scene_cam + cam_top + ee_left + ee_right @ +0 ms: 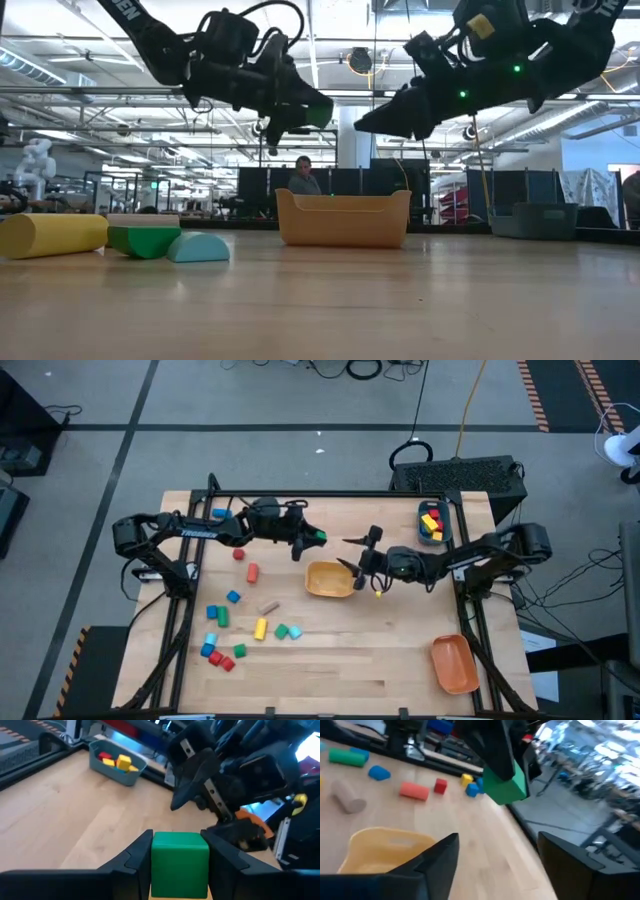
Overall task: Sort blocks by size
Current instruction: Put the green square block into the blue bin, then put the blue square block into the blue bin
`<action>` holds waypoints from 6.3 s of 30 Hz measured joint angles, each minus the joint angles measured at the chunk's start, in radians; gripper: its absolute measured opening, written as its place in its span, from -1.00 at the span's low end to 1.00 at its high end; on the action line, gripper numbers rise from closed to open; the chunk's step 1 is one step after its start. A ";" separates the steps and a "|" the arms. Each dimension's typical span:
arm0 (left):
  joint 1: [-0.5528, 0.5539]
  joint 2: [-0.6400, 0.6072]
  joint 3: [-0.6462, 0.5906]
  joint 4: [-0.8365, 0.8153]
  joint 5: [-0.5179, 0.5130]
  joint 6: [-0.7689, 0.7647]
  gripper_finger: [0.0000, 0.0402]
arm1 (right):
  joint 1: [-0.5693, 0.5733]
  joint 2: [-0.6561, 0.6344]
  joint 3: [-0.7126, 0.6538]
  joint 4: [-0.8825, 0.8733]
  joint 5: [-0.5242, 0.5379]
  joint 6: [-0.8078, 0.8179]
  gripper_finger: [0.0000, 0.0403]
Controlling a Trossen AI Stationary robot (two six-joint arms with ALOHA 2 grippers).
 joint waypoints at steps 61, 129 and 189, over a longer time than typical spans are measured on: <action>0.120 -0.007 -0.003 0.094 0.245 -0.111 0.06 | 0.060 -0.059 0.321 -0.758 0.544 0.247 -0.41; 0.239 -0.270 -0.006 -1.021 -0.403 0.355 0.07 | -0.737 -0.357 -0.007 -1.129 0.187 0.817 0.27; 0.448 -0.076 -0.005 -1.065 -0.575 0.060 0.07 | -0.495 -0.414 -0.005 -0.819 0.030 0.716 0.26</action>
